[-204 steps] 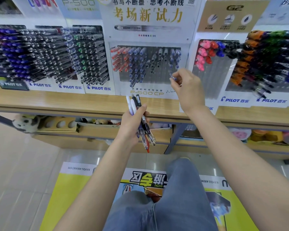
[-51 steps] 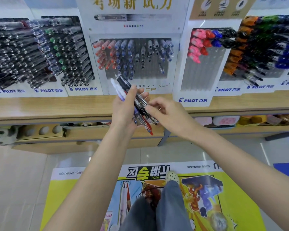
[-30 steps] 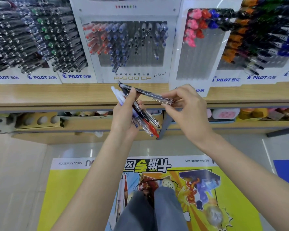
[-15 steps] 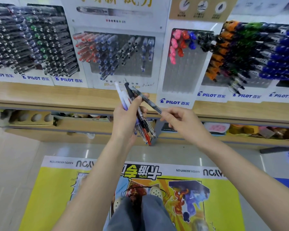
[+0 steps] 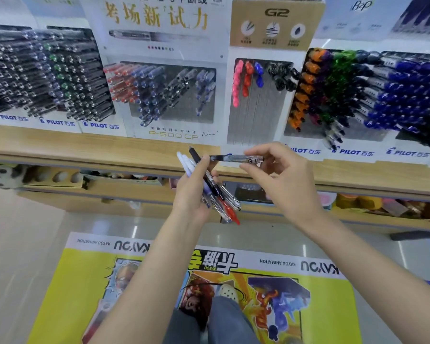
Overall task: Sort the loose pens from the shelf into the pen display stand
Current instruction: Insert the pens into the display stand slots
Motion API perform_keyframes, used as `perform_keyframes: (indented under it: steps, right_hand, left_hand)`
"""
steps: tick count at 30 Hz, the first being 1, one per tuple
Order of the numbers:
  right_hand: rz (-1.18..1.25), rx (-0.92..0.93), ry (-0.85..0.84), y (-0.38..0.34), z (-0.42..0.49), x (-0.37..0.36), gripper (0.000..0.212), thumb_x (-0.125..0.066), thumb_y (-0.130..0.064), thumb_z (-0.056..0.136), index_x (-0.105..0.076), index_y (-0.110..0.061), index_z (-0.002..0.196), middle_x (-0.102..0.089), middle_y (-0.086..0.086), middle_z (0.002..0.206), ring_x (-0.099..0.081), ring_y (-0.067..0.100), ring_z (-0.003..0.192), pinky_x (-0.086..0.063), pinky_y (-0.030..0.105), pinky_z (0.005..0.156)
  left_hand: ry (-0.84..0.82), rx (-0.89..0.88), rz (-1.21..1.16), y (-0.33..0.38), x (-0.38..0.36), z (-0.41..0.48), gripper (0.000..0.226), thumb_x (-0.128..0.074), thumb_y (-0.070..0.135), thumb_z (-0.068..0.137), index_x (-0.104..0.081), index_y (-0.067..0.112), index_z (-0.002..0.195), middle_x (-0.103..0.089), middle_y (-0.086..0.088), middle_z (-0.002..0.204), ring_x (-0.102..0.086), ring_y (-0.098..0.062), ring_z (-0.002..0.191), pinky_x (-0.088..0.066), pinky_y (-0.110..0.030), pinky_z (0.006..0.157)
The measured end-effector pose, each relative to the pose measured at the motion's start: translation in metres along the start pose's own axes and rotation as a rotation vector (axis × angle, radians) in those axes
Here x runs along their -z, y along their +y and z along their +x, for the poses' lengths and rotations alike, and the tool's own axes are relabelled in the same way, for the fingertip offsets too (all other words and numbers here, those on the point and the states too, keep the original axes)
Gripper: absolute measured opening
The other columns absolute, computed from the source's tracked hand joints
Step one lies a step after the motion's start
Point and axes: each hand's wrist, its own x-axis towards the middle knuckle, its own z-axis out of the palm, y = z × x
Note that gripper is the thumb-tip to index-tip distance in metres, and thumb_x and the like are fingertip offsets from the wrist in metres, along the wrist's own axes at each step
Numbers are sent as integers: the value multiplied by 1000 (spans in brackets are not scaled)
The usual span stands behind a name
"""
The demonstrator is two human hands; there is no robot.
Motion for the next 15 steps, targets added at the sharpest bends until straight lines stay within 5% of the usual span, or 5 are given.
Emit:
perform_keyframes:
  steps: [5,15]
  right_hand:
    - [-30,106,-9,-3,2,-14,12,-70,-15,81,-66,-19,90,-59,-17,79,-56,4,67,-45,14,64]
    - [-113,90,172,-7,12,-57,12,-60,-21,90,-49,-26,92,-63,-10,84,-67,11,79,-54,29,68]
  left_hand:
    - [16,48,46,-1,11,1,16,-58,17,91,-59,2,86,-56,-4,68,-48,-7,41,-45,-16,40]
    - [53,18,152,39,58,12,22,-54,14,94,-48,7,74,-53,-3,55,-50,-12,45,-47,-20,45]
